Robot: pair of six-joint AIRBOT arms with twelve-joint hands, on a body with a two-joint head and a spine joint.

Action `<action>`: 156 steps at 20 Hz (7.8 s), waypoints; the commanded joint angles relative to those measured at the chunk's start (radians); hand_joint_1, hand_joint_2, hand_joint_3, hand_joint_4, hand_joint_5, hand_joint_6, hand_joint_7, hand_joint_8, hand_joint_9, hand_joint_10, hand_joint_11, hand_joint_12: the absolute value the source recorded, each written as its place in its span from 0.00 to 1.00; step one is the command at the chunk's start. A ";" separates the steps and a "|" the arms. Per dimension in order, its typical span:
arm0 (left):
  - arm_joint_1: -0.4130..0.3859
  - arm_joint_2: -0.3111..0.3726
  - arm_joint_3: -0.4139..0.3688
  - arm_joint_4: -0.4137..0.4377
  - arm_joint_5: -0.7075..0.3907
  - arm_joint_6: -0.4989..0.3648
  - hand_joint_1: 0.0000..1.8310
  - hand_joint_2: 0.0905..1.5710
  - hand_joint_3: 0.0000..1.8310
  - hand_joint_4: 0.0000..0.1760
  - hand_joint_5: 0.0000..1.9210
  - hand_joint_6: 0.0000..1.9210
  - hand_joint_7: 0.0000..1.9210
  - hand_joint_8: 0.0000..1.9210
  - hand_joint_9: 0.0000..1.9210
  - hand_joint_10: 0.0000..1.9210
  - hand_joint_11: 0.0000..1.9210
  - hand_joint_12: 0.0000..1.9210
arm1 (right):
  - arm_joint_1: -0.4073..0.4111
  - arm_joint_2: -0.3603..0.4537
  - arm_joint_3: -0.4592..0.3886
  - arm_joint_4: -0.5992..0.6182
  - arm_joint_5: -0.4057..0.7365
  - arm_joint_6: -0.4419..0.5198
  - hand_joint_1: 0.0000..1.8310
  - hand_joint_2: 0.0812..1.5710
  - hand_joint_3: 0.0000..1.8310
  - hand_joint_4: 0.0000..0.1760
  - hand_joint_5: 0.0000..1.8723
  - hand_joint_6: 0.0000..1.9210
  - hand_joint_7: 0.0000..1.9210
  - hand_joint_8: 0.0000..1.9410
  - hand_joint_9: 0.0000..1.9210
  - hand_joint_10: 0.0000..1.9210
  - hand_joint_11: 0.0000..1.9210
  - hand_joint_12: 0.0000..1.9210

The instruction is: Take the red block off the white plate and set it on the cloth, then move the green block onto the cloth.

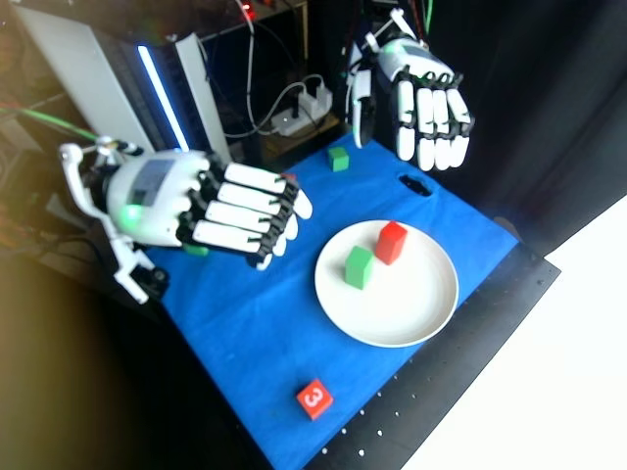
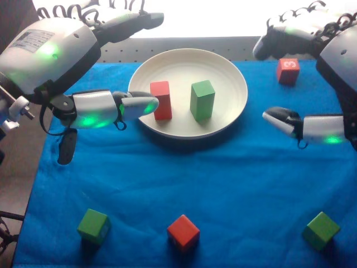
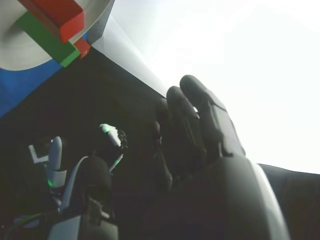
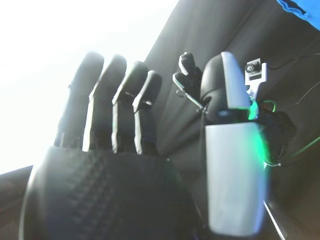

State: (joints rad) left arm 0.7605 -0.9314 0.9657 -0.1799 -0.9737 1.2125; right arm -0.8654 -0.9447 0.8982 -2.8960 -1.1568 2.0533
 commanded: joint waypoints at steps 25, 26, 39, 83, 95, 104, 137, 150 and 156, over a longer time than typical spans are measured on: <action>-0.146 -0.266 0.298 0.022 0.337 -0.002 0.47 0.60 0.01 0.11 0.23 0.00 0.22 0.01 0.14 0.22 0.00 0.70 | 0.010 -0.013 0.006 -0.022 -0.126 0.001 0.58 0.43 0.22 0.00 0.26 0.58 0.24 0.65 0.22 0.75 0.15 0.92; -0.146 -0.275 0.309 0.018 0.347 -0.002 0.44 0.62 0.01 0.06 0.24 0.00 0.23 0.01 0.15 0.23 0.00 0.72 | 0.010 -0.014 0.007 -0.022 -0.126 0.001 0.59 0.43 0.22 0.00 0.25 0.59 0.23 0.67 0.20 0.77 0.13 0.94; -0.147 -0.323 0.378 -0.027 0.392 -0.002 0.68 0.69 0.00 0.00 0.41 0.04 0.39 0.05 0.28 0.46 0.18 0.80 | 0.010 -0.016 0.007 -0.023 -0.126 0.001 0.59 0.42 0.26 0.00 0.26 0.64 0.24 0.70 0.22 0.77 0.15 0.93; 0.117 0.012 -0.068 0.035 -0.099 -0.002 0.72 0.80 0.00 0.00 0.32 0.70 0.37 0.77 0.34 0.85 0.22 0.83 | -0.004 -0.007 -0.009 -0.006 -0.127 0.001 0.59 0.46 0.18 0.00 0.25 0.57 0.22 0.70 0.21 0.75 0.12 0.89; 0.164 0.004 -0.073 -0.002 -0.093 -0.003 0.47 0.69 0.00 0.00 0.34 0.20 0.31 0.17 0.23 0.33 0.00 0.70 | -0.004 -0.005 -0.010 -0.005 -0.127 0.001 0.55 0.46 0.20 0.00 0.24 0.57 0.22 0.71 0.20 0.76 0.12 0.91; 0.174 0.008 -0.075 -0.017 -0.118 -0.003 0.40 0.67 0.00 0.11 0.33 0.03 0.29 0.01 0.16 0.27 0.00 0.70 | -0.004 -0.004 -0.010 -0.003 -0.127 0.001 0.56 0.47 0.20 0.00 0.24 0.57 0.21 0.70 0.18 0.75 0.09 0.91; 0.097 0.038 -0.033 -0.098 -0.272 0.049 0.31 0.83 0.00 0.22 0.28 0.00 0.30 0.00 0.29 0.05 0.04 0.77 | 0.196 -0.299 0.325 0.086 0.253 0.002 0.49 0.58 0.00 0.00 0.35 0.01 0.36 0.04 0.21 0.53 0.13 0.85; 0.097 0.032 -0.036 -0.099 -0.282 0.049 0.22 0.85 0.00 0.19 0.32 0.00 0.33 0.00 0.19 0.36 0.07 0.75 | 0.219 -0.406 0.428 0.087 0.388 0.002 0.52 0.60 0.00 0.00 0.31 0.00 0.35 0.00 0.27 0.24 0.09 0.74; 0.096 0.031 -0.037 -0.099 -0.284 0.049 0.23 0.85 0.00 0.08 0.32 0.00 0.34 0.01 0.18 0.38 0.05 0.76 | 0.219 -0.414 0.440 0.090 0.403 0.002 0.67 0.70 0.00 0.00 0.42 0.45 0.53 0.44 0.40 0.40 0.20 0.83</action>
State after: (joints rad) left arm 0.8703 -0.8959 0.9276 -0.2958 -1.1275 1.2617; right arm -0.6628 -1.3586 1.3346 -2.7937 -0.6510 2.0499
